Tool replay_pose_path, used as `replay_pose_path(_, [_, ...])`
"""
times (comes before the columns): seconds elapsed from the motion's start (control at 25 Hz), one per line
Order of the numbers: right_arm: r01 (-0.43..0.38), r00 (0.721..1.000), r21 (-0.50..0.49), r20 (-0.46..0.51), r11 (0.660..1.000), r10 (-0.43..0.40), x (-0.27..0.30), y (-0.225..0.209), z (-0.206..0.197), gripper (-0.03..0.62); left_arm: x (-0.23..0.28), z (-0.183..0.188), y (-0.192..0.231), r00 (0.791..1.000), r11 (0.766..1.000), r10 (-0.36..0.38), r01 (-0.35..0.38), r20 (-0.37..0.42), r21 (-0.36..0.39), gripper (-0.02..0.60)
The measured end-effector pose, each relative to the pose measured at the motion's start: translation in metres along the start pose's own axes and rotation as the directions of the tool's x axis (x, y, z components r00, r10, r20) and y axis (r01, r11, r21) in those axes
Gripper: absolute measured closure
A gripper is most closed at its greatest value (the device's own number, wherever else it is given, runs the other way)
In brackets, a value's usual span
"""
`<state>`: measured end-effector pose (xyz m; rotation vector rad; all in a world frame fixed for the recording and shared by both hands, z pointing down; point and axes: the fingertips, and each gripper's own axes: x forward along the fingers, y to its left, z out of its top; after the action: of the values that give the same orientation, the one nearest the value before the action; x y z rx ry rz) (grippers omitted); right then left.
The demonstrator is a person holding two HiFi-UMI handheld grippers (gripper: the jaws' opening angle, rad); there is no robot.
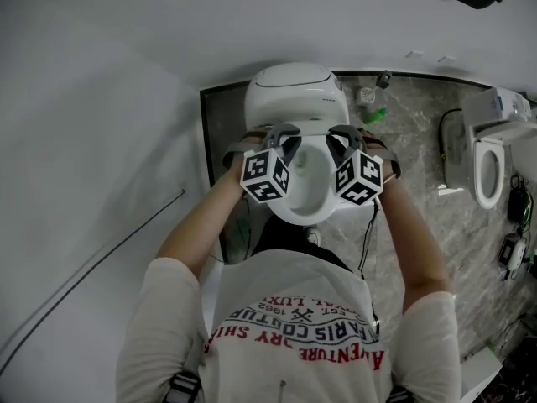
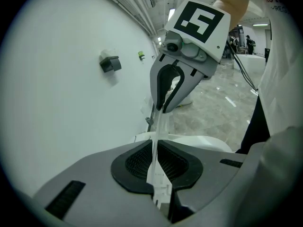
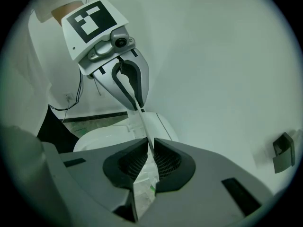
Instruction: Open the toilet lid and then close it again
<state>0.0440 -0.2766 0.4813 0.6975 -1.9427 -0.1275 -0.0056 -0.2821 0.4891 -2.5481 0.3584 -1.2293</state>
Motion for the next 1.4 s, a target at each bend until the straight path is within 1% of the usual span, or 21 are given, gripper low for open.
replay_pose_path(0.12, [0.005,1.000,-0.017,0.009,1.000,-0.004,-0.007,0.019,-0.007,0.560,-0.004,0.000,-0.021,1.000,1.000,0.026,-0.026,0.006,0.001,0.541])
replay_pose_path(0.28, [0.029,0.999,-0.048,0.018,0.998,-0.028,-0.013,0.048,-0.017,0.560,-0.009,-0.001,-0.051,0.997,0.997,0.072,-0.071,-0.004,0.009,0.541])
replay_pose_path(0.56, [0.050,0.999,-0.095,0.026,0.994,-0.048,-0.019,0.087,-0.029,0.560,-0.014,-0.006,-0.090,0.987,0.986,0.160,-0.160,-0.009,0.036,0.538])
replay_pose_path(0.72, [0.051,0.999,-0.127,0.024,0.991,-0.048,-0.020,0.112,-0.041,0.560,-0.013,-0.012,-0.117,0.984,0.982,0.180,-0.179,-0.002,0.061,0.537])
replay_pose_path(0.92, [0.041,0.999,-0.163,0.026,0.986,-0.037,-0.020,0.148,-0.053,0.560,-0.013,-0.021,-0.153,0.979,0.978,0.205,-0.204,-0.010,0.045,0.529])
replay_pose_path(1.12, [0.035,0.999,-0.207,0.028,0.978,-0.030,-0.016,0.195,-0.074,0.560,-0.006,-0.035,-0.202,0.974,0.972,0.225,-0.224,-0.015,0.068,0.522])
replay_pose_path(1.4, [0.017,0.999,-0.236,0.034,0.972,-0.009,-0.002,0.244,-0.097,0.560,0.004,-0.056,-0.250,0.971,0.971,0.237,-0.236,-0.028,0.028,0.506])
